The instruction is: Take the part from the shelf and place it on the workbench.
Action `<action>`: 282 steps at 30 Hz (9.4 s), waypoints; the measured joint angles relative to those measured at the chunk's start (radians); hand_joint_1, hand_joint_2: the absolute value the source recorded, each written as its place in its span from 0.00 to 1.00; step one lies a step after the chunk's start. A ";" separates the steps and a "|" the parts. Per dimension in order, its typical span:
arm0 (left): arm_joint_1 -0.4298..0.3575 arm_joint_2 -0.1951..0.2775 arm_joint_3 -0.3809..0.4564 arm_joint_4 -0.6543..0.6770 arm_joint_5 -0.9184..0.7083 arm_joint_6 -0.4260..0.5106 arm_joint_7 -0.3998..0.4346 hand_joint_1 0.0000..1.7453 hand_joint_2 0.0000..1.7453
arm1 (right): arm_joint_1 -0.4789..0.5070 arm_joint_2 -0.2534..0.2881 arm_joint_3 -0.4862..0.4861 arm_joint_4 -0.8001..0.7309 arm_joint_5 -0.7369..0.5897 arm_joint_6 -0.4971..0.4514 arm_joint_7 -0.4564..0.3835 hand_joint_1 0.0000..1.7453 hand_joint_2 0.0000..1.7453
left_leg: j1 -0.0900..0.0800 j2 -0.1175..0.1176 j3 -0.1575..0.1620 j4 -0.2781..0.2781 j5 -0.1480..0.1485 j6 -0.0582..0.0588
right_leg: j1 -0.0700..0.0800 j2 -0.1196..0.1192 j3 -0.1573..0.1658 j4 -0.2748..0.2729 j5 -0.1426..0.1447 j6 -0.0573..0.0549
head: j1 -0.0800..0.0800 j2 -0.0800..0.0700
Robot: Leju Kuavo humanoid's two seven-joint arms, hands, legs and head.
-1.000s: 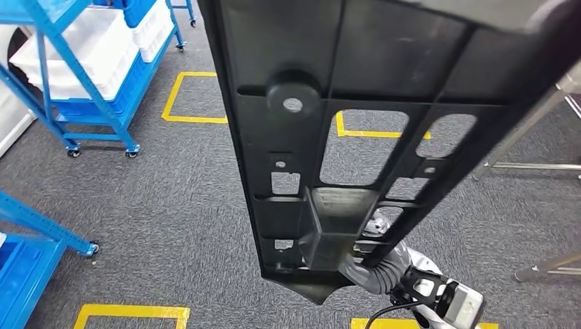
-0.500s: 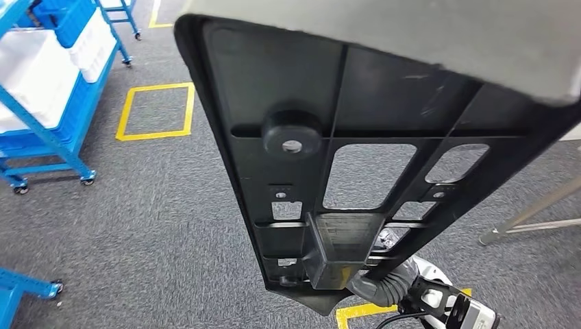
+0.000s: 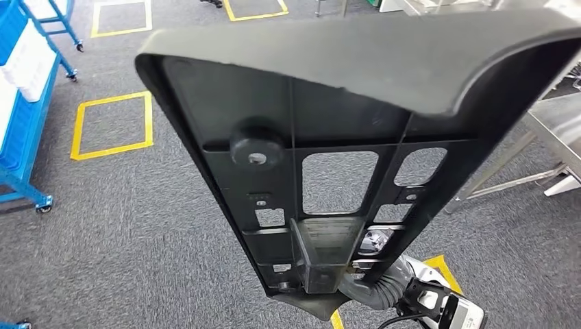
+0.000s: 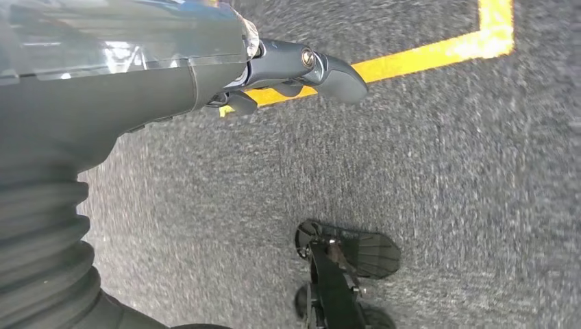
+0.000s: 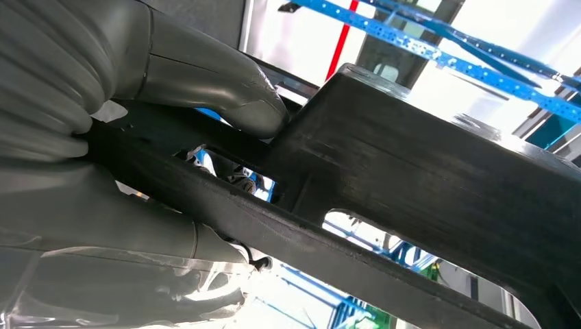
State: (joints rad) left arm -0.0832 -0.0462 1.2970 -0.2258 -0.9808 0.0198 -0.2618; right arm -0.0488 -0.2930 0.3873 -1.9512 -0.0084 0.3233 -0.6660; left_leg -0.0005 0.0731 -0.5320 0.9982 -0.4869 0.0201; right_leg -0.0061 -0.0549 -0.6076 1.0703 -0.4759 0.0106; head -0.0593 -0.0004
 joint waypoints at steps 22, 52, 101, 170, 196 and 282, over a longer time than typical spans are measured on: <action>-0.010 -0.001 0.025 0.000 0.016 0.009 0.025 0.00 1.00 | -0.071 -0.002 0.015 0.036 -0.036 0.023 0.026 1.00 1.00 | 0.013 -0.104 -0.016 0.008 0.011 0.005 | -0.006 0.118 -0.023 0.016 -0.021 0.011 | 0.000 0.000; -0.009 0.008 0.032 -0.001 0.029 0.021 0.026 0.00 1.00 | -0.128 0.001 0.038 0.095 -0.099 -0.004 0.016 1.00 1.00 | 0.018 -0.101 -0.029 0.022 0.010 -0.001 | -0.004 0.122 -0.014 -0.002 -0.008 0.017 | 0.000 0.000; -0.012 0.008 0.050 -0.001 0.048 0.009 0.006 0.00 1.00 | -0.218 0.002 0.064 0.145 -0.136 -0.017 0.042 1.00 1.00 | 0.014 -0.060 -0.105 0.247 -0.137 -0.040 | 0.003 0.061 0.011 -0.065 0.036 -0.031 | 0.000 0.000; -0.010 0.027 0.050 -0.001 0.053 -0.028 -0.018 0.00 1.00 | -0.204 0.003 0.079 0.118 -0.114 -0.063 0.004 1.00 1.00 | 0.006 -0.078 -0.056 0.023 0.032 -0.012 | 0.011 0.061 0.046 -0.062 0.001 -0.021 | 0.000 0.000; -0.007 0.028 0.050 -0.001 0.050 -0.040 -0.022 0.00 1.00 | -0.172 -0.001 0.075 0.117 -0.098 -0.063 -0.006 1.00 1.00 | 0.018 -0.073 -0.170 0.272 -0.063 -0.039 | 0.002 0.057 0.050 -0.058 -0.006 -0.032 | 0.000 0.000; -0.004 0.015 0.051 -0.003 0.060 -0.046 -0.026 0.00 1.00 | -0.128 0.000 0.060 0.112 -0.062 -0.051 -0.007 1.00 1.00 | 0.007 -0.085 0.035 0.092 -0.054 -0.030 | -0.008 0.053 0.006 -0.047 0.027 -0.028 | 0.001 0.000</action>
State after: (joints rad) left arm -0.0877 -0.0309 1.3478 -0.2287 -0.9213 -0.0261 -0.2874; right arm -0.1763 -0.2925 0.4475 -1.8396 -0.0707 0.2725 -0.6727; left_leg 0.0065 -0.0114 -0.4972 1.0905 -0.5413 -0.0099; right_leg -0.0140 -0.0015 -0.6018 1.0233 -0.4489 -0.0173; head -0.0581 -0.0004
